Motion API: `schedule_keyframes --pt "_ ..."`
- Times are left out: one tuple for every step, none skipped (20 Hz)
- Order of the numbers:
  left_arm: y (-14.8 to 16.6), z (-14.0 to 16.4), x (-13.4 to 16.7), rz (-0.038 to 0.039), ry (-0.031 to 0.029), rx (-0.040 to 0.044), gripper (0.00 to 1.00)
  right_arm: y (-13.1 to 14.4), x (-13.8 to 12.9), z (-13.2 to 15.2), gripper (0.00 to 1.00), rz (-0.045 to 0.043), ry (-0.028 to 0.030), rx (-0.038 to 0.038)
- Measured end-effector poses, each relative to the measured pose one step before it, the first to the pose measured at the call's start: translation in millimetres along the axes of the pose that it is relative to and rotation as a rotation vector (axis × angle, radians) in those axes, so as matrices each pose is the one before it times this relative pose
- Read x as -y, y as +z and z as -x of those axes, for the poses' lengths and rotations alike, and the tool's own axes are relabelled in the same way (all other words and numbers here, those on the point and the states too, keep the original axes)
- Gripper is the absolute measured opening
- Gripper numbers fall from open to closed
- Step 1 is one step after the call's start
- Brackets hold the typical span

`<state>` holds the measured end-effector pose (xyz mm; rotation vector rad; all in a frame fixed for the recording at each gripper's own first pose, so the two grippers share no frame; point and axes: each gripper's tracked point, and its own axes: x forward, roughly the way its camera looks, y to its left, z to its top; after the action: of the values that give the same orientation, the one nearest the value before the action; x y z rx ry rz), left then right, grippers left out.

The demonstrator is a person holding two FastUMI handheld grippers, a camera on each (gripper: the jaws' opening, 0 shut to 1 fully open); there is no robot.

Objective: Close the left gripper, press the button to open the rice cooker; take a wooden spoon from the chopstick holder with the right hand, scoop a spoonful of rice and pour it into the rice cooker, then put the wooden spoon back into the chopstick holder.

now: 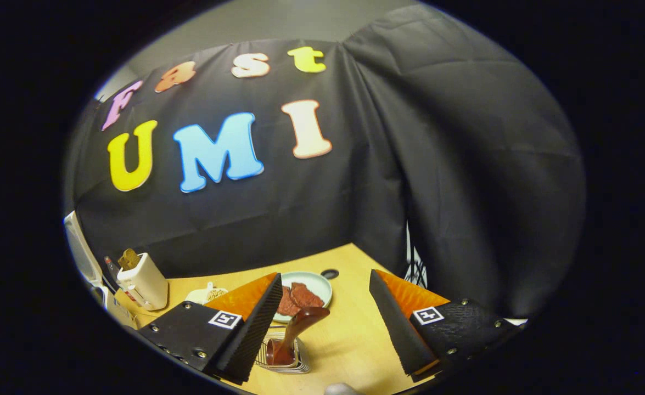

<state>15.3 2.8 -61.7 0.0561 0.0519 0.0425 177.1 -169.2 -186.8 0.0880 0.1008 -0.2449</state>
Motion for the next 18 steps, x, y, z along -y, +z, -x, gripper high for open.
schedule_keyframes --pt "5.44 -2.74 -3.38 0.00790 -0.00217 0.00445 1.00 23.76 -1.68 17.33 0.98 0.04676 0.01831 0.05304" --pt "5.08 -2.72 -4.05 0.00953 0.00040 0.00615 1.00 19.50 -0.42 17.65 0.98 0.04202 0.01054 0.03028" --pt "5.94 -2.02 -3.78 0.00447 0.00067 0.01014 1.00 19.30 -0.37 18.05 0.97 0.02951 0.01501 0.03454" --pt "6.52 -1.26 -3.05 -0.00263 -0.00125 0.01694 1.00 21.77 -4.57 18.81 0.98 0.01179 0.01620 0.02990" --pt "6.53 -1.81 -6.53 -0.01157 0.00854 0.01344 1.00 16.93 -8.87 16.80 0.97 0.00182 0.02009 0.01847" --pt "5.31 -5.66 -6.35 -0.01361 0.00626 0.01290 0.99 15.29 -13.65 17.74 0.97 0.00739 0.02758 0.01359" --pt "4.62 -9.27 -6.42 -0.00857 0.00579 -0.00138 0.99 8.43 -13.26 15.99 0.97 0.01197 0.02899 0.00365" --pt "3.60 -8.47 -4.70 0.01658 -0.00280 -0.01149 0.98 7.74 -20.04 16.09 0.97 0.00637 0.04489 -0.00087" --pt "3.07 -11.85 -5.28 0.02834 -0.00133 -0.02090 0.97 7.22 -21.40 12.88 0.97 -0.00213 0.04587 -0.00229" --pt "3.10 -15.56 -9.22 0.02487 0.00545 -0.02588 1.00 3.33 -19.04 9.26 1.00 0.00860 0.03524 -0.01014" --pt "5.45 -14.71 -12.35 0.02738 0.01359 -0.01338 0.98 0.26 -18.18 8.58 0.97 0.01533 0.03671 -0.00658" --pt "9.93 -14.91 -9.91 0.01262 0.01101 -0.00254 0.98 2.76 -17.86 4.79 0.97 0.01725 0.03458 0.00063" --pt "11.49 -14.30 -9.49 0.00815 0.01133 0.01398 1.00 2.62 -15.21 3.68 0.96 0.00838 0.02890 -0.00072" --pt "12.40 -11.15 -9.96 -0.00173 0.01189 0.01373 1.00 0.86 -11.03 2.18 0.95 -0.00439 0.02060 -0.00859" --pt "11.70 -10.47 -5.04 -0.00186 0.00319 0.01825 1.00 -0.37 -9.61 1.91 0.95 -0.01935 0.01430 -0.00721" --pt "8.48 -11.71 -6.86 -0.00976 0.01249 0.01305 0.99 -0.57 -6.42 -0.69 0.95 -0.02520 0.00711 -0.01714" --pt "9.79 -14.71 -6.08 -0.00060 0.00514 0.01851 0.99 -0.90 -1.57 0.67 0.95 -0.01636 -0.00171 -0.00913" --pt "4.63 -13.54 -7.42 -0.00664 0.01183 -0.00343 0.99 -1.16 -0.40 -0.02 0.95 -0.00952 -0.00508 -0.00929"
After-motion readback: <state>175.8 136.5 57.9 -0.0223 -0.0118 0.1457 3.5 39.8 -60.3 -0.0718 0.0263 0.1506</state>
